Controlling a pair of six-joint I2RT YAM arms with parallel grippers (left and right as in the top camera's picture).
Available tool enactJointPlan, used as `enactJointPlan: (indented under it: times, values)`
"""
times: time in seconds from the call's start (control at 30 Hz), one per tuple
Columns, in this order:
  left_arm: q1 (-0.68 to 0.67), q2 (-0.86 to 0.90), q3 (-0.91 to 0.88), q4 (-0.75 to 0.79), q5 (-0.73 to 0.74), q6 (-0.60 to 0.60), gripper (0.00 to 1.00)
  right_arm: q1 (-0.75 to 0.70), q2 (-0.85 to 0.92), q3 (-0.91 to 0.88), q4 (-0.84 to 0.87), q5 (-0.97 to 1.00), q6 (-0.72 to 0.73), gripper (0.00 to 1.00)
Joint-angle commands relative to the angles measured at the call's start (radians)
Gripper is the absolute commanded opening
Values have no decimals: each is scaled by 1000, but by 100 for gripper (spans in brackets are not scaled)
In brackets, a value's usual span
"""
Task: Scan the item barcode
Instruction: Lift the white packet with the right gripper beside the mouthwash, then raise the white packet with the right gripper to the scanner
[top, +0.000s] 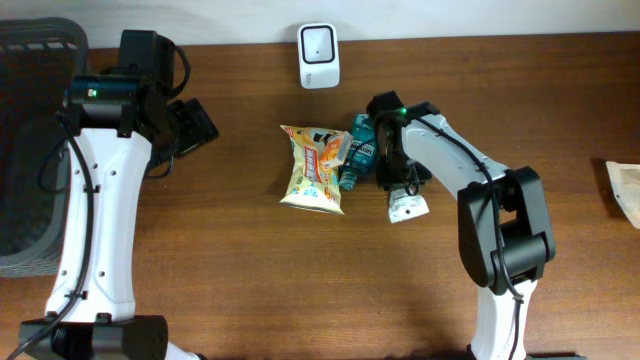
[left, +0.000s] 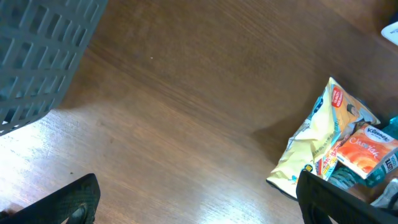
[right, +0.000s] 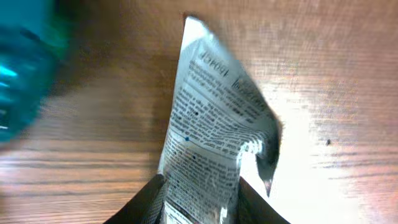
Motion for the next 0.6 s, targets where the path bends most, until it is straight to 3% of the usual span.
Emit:
enactJointPlan:
  times: [0.0,0.33,0.5,0.57]
  values:
    - [0,-5,2,-1,0,-10,99,-4,16,37,-3,-21,9,34]
    - [0,-5,2,-1,0,-10,99,-3,16,35,-5,-20,9,27]
    - [0,-5,2,-1,0,-10,99,-4,16,-22,38,-20,18,16]
    - [0,-5,2,-1,0,-10,99,-4,16,-25,37,-20,18,7]
